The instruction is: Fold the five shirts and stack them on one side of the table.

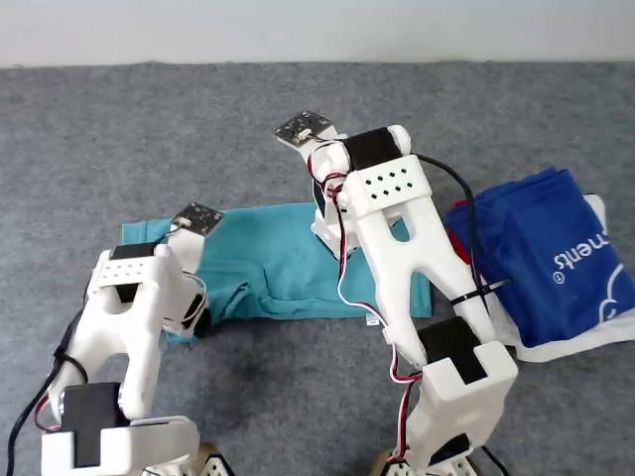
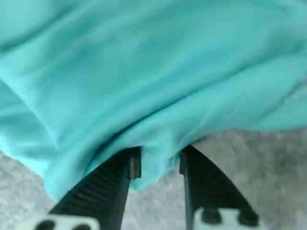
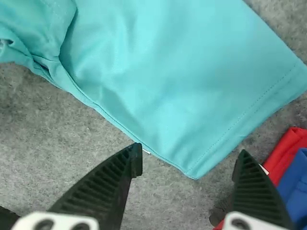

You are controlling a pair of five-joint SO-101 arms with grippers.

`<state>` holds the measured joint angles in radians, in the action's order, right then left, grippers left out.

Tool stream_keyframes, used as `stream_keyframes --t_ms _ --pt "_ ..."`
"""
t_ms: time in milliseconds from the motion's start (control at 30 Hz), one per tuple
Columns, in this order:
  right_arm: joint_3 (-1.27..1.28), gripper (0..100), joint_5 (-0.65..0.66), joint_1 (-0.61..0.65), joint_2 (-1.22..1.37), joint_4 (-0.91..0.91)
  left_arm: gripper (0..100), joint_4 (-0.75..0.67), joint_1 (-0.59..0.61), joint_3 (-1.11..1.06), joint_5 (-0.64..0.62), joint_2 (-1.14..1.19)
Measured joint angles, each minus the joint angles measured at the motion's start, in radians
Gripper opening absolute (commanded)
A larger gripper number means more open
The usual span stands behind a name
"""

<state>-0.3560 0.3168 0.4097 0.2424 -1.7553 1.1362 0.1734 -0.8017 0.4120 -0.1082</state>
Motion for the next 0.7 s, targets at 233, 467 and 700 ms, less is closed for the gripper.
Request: stream_keyframes --t_ms 233,467,700 --pt "0.000 30.7 0.000 0.000 0.000 0.000 11 -0.020 0.002 0.000 -0.009 0.000" --pt "0.000 30.7 0.000 0.000 0.000 0.000 8 -0.031 0.000 0.002 -0.009 0.000" --pt "0.000 30.7 0.000 0.000 0.000 0.000 6 0.063 0.000 0.146 -0.008 0.000"
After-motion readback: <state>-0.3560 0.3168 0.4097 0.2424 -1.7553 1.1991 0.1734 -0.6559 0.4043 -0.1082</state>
